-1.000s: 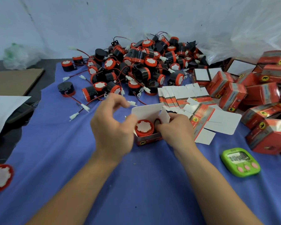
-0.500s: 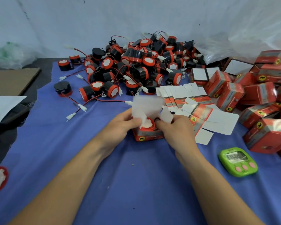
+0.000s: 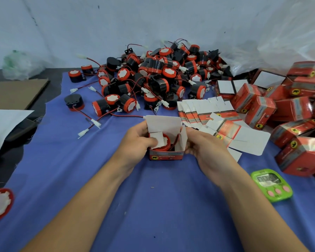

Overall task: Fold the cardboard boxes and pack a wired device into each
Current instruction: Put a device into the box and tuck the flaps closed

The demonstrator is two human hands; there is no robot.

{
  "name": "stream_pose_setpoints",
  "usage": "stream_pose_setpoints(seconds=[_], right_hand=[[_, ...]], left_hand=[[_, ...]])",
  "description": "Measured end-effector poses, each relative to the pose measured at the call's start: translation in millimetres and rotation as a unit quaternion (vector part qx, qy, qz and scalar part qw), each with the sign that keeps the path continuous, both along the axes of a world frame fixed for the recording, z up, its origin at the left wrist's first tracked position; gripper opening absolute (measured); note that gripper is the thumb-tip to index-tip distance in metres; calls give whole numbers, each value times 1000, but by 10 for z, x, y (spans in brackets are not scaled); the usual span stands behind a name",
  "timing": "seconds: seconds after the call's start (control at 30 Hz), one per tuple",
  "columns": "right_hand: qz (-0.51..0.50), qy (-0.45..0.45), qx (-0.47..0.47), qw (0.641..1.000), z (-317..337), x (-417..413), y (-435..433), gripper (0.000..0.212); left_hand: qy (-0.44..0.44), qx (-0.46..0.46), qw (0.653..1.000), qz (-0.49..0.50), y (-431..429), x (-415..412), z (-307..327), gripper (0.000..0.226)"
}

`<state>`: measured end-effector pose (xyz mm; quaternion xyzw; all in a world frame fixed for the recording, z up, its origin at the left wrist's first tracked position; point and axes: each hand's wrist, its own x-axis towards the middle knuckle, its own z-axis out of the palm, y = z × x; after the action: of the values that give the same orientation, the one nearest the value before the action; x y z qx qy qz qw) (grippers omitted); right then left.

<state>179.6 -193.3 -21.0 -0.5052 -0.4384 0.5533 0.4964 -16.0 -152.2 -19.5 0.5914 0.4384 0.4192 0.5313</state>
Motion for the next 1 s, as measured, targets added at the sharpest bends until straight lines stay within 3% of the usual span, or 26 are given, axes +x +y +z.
stream_pose_setpoints(seconds=[0.13, 0.27, 0.43, 0.67, 0.87, 1.0], right_hand=[[3, -91, 40, 995, 7, -46, -29, 24], [11, -92, 50, 994, 39, -19, -21, 18], [26, -78, 46, 996, 35, 1, -26, 17], [75, -104, 21, 992, 17, 5, -9, 29], [-48, -64, 48, 996, 0, -77, 2, 39], [-56, -83, 54, 994, -3, -101, 19, 40]], left_hand=[[2, -8, 1000, -18, 11, -24, 6, 53], [14, -7, 1000, -7, -3, -10, -6, 41], [102, 42, 990, 82, -36, 103, -61, 11], [56, 25, 986, 158, -119, 205, -39, 18], [30, 20, 998, 54, -99, 154, -40, 21], [1, -21, 998, -53, -7, 54, -12, 23]])
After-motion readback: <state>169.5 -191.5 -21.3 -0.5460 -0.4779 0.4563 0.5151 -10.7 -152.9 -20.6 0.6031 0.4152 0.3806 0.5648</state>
